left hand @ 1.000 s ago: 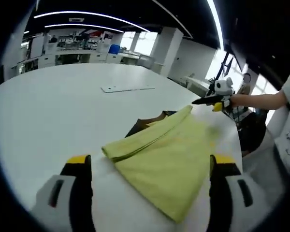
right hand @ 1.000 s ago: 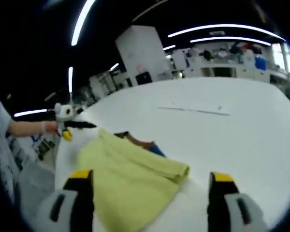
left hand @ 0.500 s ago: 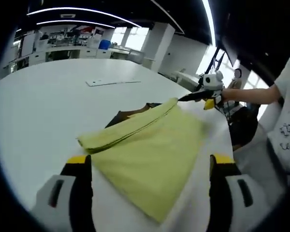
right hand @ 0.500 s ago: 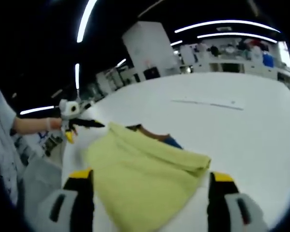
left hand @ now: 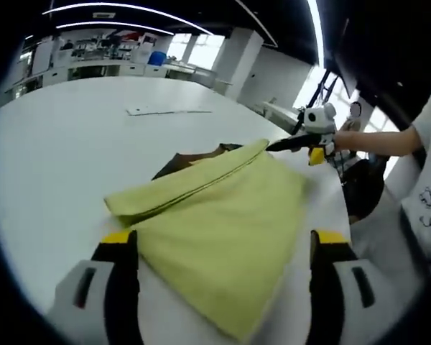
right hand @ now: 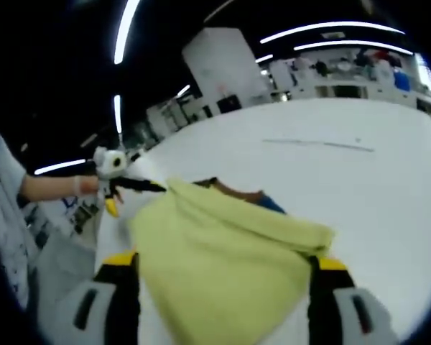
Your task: Fold the garment on the visible template until the final outline fits inside the template.
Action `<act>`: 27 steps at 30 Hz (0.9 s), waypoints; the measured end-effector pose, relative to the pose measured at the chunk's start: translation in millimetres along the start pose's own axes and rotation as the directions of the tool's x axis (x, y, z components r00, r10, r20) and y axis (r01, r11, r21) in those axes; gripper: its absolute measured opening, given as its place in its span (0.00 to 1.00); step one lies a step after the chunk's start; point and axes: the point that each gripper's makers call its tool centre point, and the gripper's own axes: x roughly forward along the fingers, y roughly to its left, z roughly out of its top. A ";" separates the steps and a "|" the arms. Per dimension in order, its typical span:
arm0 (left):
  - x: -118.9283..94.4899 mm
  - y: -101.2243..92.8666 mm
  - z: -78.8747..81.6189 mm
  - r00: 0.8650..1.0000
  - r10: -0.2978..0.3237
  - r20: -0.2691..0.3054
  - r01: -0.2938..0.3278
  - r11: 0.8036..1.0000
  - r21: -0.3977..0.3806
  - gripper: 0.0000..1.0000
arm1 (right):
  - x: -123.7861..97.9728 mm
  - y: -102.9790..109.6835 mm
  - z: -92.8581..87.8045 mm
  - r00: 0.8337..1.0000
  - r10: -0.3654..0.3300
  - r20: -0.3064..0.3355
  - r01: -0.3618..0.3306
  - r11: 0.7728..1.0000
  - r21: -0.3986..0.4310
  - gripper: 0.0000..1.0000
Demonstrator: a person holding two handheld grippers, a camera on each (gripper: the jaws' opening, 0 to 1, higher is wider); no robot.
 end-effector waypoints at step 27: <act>22.8 33.6 34.7 0.994 0.075 0.082 -0.069 0.995 -0.079 0.98 | 19.4 -34.2 25.9 0.995 -0.069 0.070 0.064 0.996 0.061 0.95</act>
